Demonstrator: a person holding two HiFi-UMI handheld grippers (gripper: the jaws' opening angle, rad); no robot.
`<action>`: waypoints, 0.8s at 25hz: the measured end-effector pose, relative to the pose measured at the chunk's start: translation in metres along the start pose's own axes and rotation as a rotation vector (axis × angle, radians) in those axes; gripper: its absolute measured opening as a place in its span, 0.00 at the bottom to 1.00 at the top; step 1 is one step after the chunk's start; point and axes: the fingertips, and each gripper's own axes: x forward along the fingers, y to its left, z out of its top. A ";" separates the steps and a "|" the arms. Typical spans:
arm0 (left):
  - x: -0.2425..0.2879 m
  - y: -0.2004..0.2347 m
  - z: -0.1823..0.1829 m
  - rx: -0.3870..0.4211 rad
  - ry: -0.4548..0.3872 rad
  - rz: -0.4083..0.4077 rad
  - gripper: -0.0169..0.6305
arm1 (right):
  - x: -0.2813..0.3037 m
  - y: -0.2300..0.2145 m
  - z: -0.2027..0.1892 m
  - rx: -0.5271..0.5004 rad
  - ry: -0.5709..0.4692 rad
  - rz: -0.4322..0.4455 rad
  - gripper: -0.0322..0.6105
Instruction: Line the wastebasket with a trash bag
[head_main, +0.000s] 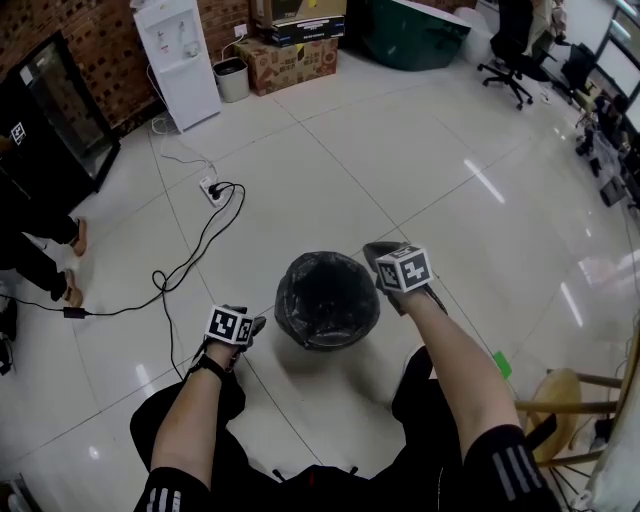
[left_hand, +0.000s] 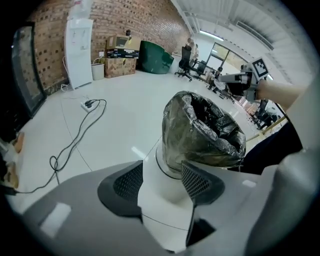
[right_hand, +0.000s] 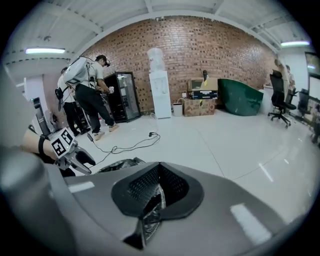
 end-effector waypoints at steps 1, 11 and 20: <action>-0.008 0.000 0.004 0.012 -0.009 0.009 0.39 | -0.009 0.009 0.007 -0.010 -0.015 0.011 0.06; -0.078 -0.081 0.090 0.202 -0.180 -0.081 0.39 | -0.082 0.102 0.040 -0.119 -0.094 0.104 0.06; -0.162 -0.148 0.123 0.294 -0.331 -0.184 0.38 | -0.145 0.151 0.045 -0.076 -0.228 0.129 0.06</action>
